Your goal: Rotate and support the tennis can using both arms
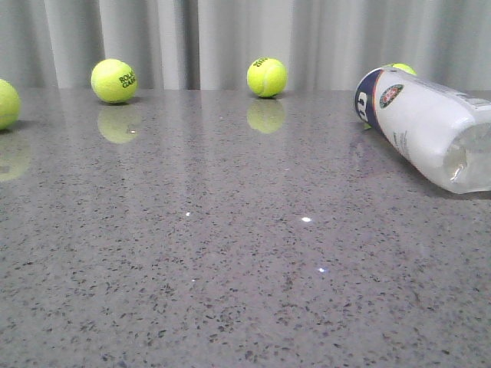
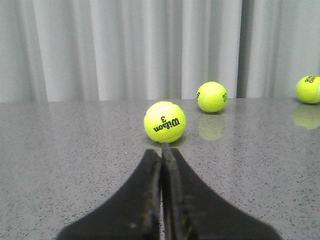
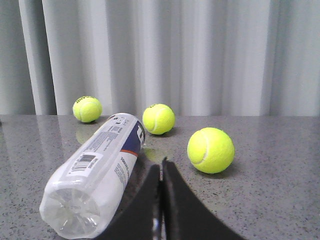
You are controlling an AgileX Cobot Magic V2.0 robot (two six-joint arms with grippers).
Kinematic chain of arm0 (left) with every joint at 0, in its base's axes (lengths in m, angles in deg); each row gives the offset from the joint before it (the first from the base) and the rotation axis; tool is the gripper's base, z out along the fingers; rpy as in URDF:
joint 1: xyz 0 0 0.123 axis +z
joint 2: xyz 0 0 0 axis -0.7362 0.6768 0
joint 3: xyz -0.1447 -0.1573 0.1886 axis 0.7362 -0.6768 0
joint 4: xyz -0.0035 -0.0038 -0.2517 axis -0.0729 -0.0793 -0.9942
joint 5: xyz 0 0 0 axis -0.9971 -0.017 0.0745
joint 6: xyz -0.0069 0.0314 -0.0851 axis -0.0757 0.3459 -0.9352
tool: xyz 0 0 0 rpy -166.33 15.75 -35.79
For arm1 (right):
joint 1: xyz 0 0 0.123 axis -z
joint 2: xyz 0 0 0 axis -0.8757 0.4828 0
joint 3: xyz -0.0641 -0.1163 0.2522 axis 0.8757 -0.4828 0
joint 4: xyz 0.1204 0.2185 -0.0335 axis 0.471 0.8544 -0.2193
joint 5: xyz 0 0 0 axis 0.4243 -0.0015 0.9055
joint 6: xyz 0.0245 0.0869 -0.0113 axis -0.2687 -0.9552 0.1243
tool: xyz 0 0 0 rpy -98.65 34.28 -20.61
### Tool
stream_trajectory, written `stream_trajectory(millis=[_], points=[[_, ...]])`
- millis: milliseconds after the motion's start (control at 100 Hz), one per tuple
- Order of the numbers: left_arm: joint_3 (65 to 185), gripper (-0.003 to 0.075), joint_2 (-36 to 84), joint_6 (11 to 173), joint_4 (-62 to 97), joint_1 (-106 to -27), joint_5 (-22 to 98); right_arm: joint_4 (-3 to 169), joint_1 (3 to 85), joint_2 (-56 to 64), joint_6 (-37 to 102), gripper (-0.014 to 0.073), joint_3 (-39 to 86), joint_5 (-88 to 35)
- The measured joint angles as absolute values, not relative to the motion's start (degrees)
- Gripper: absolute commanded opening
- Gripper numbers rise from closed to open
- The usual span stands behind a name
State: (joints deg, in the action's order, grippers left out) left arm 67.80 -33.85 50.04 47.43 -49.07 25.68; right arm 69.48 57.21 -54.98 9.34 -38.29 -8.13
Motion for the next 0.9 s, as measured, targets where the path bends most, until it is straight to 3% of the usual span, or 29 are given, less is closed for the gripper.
stream_trajectory(millis=[410, 630, 900], points=[[67.8, -0.0021, -33.9, 50.0, 47.4, -49.1, 25.7, 69.8, 57.2, -55.0, 9.3, -0.0068, -33.8, -11.1], [67.8, -0.0021, -33.9, 50.0, 47.4, -49.1, 25.7, 70.1, 57.2, -51.6, 9.3, -0.0068, -18.1, -29.6], [67.8, -0.0021, -33.9, 50.0, 47.4, -49.1, 25.7, 71.0, 57.2, -32.0, 9.3, -0.0068, 4.1, -55.6]])
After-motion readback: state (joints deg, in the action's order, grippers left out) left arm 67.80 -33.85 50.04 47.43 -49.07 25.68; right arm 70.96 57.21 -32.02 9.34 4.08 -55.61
